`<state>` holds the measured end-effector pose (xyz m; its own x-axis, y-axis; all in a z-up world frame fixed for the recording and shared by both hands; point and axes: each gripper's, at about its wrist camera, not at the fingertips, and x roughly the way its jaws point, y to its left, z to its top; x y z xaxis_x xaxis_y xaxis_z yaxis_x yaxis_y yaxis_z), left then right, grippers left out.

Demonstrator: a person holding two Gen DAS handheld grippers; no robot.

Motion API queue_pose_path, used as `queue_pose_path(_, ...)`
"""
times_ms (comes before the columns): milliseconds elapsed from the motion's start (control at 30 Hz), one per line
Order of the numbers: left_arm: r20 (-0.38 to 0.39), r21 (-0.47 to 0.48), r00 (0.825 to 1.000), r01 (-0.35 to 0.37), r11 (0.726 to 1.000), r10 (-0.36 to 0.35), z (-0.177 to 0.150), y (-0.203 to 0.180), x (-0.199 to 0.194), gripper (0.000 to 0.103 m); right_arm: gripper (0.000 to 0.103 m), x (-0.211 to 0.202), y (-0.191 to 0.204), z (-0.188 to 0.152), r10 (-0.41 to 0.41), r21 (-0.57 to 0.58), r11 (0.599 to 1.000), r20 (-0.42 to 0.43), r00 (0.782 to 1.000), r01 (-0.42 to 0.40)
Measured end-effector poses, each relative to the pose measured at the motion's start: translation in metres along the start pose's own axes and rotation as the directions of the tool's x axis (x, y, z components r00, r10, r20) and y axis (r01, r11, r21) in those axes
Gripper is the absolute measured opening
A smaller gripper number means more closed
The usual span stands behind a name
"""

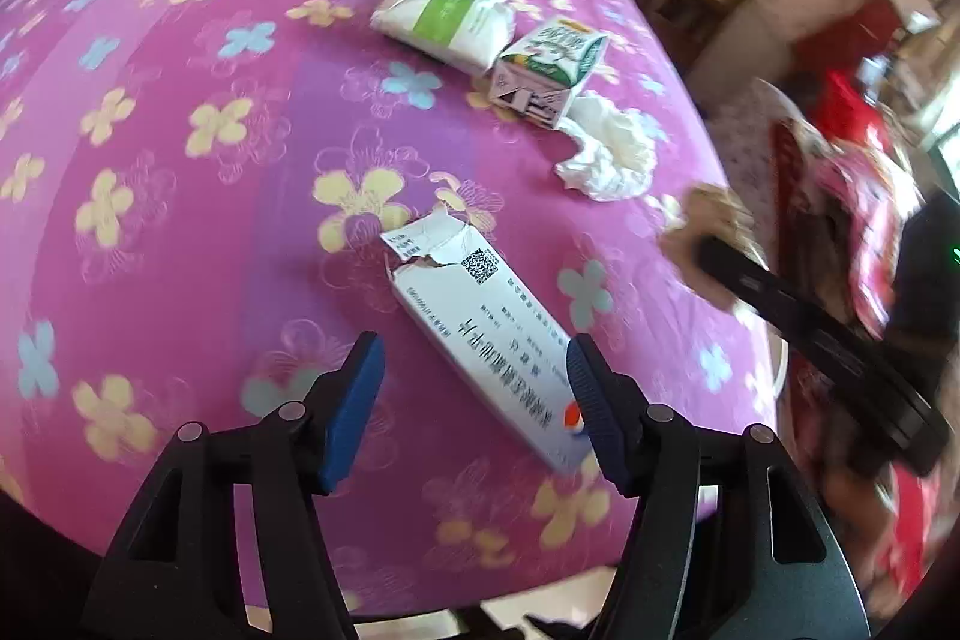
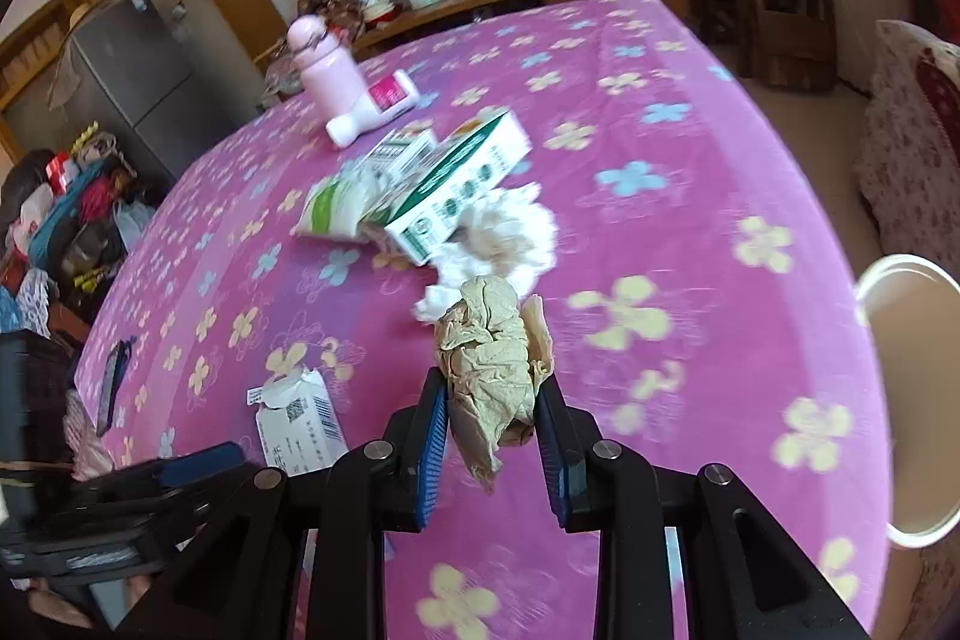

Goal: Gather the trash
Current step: 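Grasp the crumpled tan paper with the right tool while the left tool grasps the white medicine box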

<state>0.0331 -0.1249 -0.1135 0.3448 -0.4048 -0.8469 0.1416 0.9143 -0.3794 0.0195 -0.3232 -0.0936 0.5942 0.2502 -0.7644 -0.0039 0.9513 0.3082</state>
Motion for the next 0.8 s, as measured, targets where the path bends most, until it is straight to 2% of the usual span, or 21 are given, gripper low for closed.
queue_pose_path(100,0.007,-0.034,0.998,-0.061,0.998,0.062,0.001,-0.009,0.015,0.063,0.027,-0.013,-0.011,-0.003,0.003,0.014,1.0,0.012,1.0,-0.003)
queue_pose_path(133,0.018,-0.044,0.997,-0.076,0.996,0.077,0.002,-0.013,0.018,0.066,0.027,-0.017,-0.014,-0.005,0.007,0.016,1.0,0.017,1.0,-0.007)
queue_pose_path(167,0.04,-0.044,0.995,-0.087,0.995,0.089,0.002,-0.017,0.019,0.067,0.027,-0.021,-0.016,-0.007,0.01,0.018,1.0,0.022,1.0,-0.01)
queue_pose_path(233,0.032,-0.028,0.994,-0.101,0.995,0.101,0.004,-0.027,0.028,0.07,0.027,-0.024,-0.019,-0.009,0.015,0.022,1.0,0.024,1.0,-0.015)
queue_pose_path(367,0.038,0.067,0.986,-0.167,0.984,0.165,0.002,-0.046,0.039,0.072,0.027,-0.026,-0.025,-0.012,0.018,0.033,0.999,0.024,1.0,-0.019)
queue_pose_path(433,0.04,0.162,0.981,-0.195,0.967,0.191,-0.003,-0.053,0.043,0.071,0.027,-0.029,-0.028,-0.014,0.023,0.037,0.999,0.027,0.999,-0.024)
queue_pose_path(500,0.042,0.226,0.981,-0.192,0.955,0.187,-0.008,-0.055,0.043,0.068,0.027,-0.03,-0.029,-0.017,0.021,0.041,0.999,0.026,0.999,-0.022)
queue_pose_path(633,0.016,0.231,0.99,-0.141,0.963,0.141,-0.009,-0.044,0.035,0.048,0.027,-0.031,-0.029,-0.021,0.02,0.055,0.998,0.026,0.999,-0.022)
queue_pose_path(800,0.042,0.25,0.993,-0.119,0.961,0.112,-0.004,-0.05,0.02,0.045,0.027,-0.036,-0.025,-0.022,0.021,0.045,0.999,0.037,0.999,-0.022)
